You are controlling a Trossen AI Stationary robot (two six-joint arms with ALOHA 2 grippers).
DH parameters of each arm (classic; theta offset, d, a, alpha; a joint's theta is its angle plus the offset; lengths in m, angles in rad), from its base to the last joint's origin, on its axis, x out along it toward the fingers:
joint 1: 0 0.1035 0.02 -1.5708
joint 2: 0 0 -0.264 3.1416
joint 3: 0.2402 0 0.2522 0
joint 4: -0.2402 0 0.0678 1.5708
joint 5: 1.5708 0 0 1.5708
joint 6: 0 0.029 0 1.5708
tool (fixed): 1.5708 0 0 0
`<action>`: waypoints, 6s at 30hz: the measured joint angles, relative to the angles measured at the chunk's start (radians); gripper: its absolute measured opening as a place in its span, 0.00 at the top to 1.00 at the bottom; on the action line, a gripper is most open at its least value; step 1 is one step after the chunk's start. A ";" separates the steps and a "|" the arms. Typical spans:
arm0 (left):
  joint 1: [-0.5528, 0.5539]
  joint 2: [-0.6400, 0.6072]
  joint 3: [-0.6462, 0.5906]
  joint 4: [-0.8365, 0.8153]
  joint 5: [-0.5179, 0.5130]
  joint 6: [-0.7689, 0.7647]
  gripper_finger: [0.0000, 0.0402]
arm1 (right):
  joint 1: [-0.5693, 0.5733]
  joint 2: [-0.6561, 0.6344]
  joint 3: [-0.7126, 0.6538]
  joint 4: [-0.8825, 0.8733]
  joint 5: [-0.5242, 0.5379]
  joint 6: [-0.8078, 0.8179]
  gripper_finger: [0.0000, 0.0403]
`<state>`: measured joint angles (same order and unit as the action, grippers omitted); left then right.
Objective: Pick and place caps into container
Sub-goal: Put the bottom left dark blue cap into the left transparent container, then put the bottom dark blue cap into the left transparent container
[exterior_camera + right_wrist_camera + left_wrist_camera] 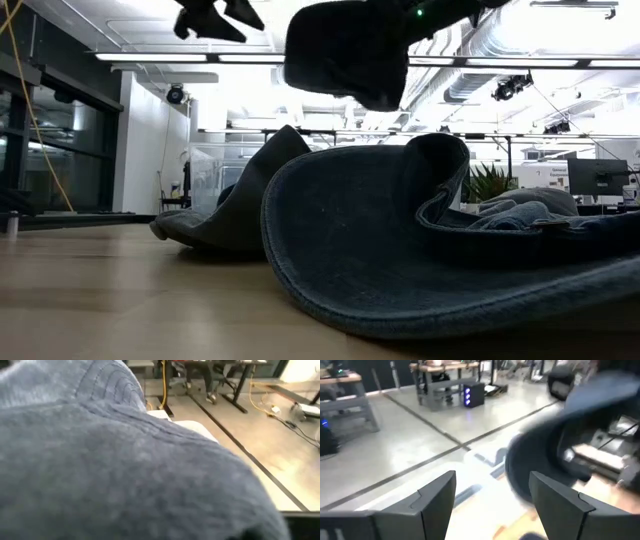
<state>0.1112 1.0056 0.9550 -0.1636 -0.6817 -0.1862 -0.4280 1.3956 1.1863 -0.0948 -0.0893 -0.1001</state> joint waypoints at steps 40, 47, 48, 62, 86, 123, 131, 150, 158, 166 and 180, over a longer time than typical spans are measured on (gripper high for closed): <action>-0.248 -0.285 -0.002 -0.662 -0.417 -0.389 0.38 | -0.194 0.913 1.058 -0.305 -0.459 0.257 1.00; -0.329 -0.284 -0.002 -0.655 -0.447 -0.417 0.38 | -0.181 0.922 1.058 -0.288 -0.434 0.261 1.00; -0.337 -0.285 -0.002 -0.655 -0.448 -0.426 0.38 | -0.177 0.930 1.058 -0.280 -0.428 0.268 1.00; -0.468 -0.281 -0.002 -0.648 -0.451 -0.576 0.38 | -0.164 0.978 1.056 -0.247 -0.380 0.255 1.00; -0.478 -0.282 -0.002 -0.647 -0.452 -0.604 0.38 | -0.159 0.974 1.057 -0.348 -0.249 0.161 0.46; -0.478 -0.291 -0.213 -0.708 -0.312 -0.812 0.38 | 0.072 0.637 1.059 -1.213 -0.157 -0.285 0.45; -0.478 -0.292 -0.230 -0.645 -0.260 -0.761 0.38 | 0.368 0.629 1.043 -1.398 0.008 -0.109 0.45; -0.715 -0.284 -0.230 -0.645 -0.247 -0.844 0.38 | 0.841 0.037 -0.061 -0.573 0.371 0.909 0.45; -0.795 -0.230 -0.230 -0.644 -0.281 -0.935 0.38 | 1.005 -0.160 -0.359 -0.392 0.412 1.465 0.45; -0.801 -0.151 -0.230 -0.631 -0.273 -0.948 0.38 | 1.063 -0.184 -0.550 -0.246 0.348 1.716 0.45; -0.801 -0.016 -0.230 -0.426 -0.223 -0.878 0.38 | 1.081 -0.184 -0.594 -0.199 0.340 1.719 0.45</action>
<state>-0.6899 0.9895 0.7250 -0.5896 -0.9047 -1.0640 0.6531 1.2118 0.5926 -0.2935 0.2502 1.6184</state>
